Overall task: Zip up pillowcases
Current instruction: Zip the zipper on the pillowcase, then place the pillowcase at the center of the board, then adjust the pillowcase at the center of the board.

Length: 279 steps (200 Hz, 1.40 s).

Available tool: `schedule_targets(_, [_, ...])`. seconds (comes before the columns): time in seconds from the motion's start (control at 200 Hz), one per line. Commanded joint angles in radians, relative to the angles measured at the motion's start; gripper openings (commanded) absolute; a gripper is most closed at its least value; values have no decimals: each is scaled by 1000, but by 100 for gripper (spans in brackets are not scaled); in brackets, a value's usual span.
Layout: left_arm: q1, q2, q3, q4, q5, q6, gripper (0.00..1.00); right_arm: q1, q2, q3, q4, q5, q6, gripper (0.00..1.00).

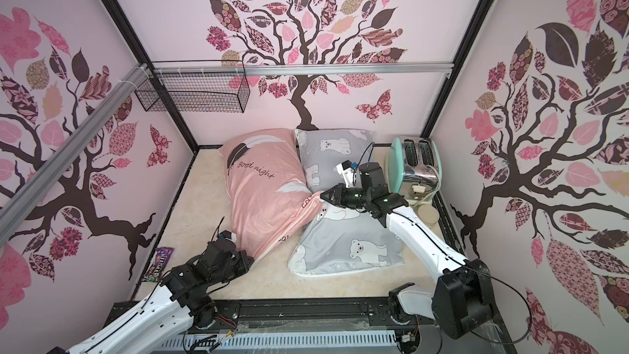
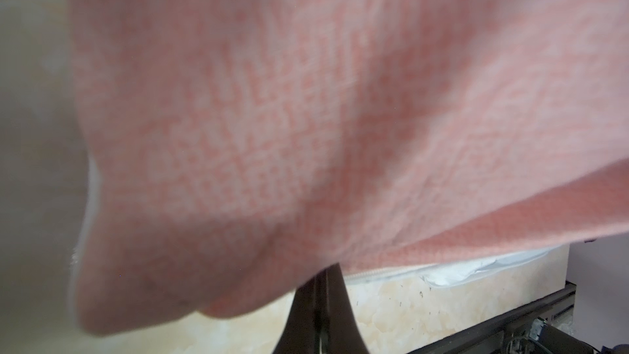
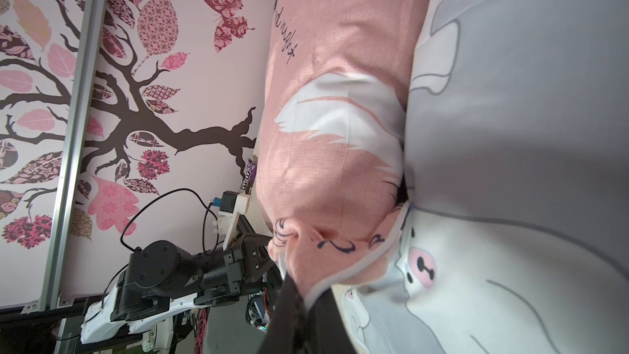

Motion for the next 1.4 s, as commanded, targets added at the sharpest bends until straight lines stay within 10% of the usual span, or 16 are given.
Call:
schedule_targets(0.0, [-42,-11,5,-114,-79,-27,0,-40,15,67,21,27,-42,0])
schedule_targets(0.29, [-107,-57,-5,-175,-109,-102,0,-42,47,76,14,-12,-39,0])
schedule_targets(0.405, [-106,-38,117,-193,-168,-53,25,107,37,1,-34,59,-58,0])
schedule_targets(0.535, [-108,149,353,-214,-233,88,57,152,-24,-85,-172,196,-125,78])
schedule_targets(0.6, [-120,287,478,-199,-252,163,65,153,-79,-80,-308,381,-165,99])
schedule_targets(0.705, [-137,482,591,-42,-204,268,67,122,-193,-90,-459,643,-156,99])
schedule_targets(0.98, [-150,896,553,198,-225,299,62,-63,-380,-175,-559,837,-153,98])
schedule_targets(1.24, [62,674,404,-48,-417,379,68,-124,-233,-272,-407,661,-172,94])
schedule_targets(1.391, [38,545,520,-97,-317,401,69,8,-140,-250,-287,419,-151,86])
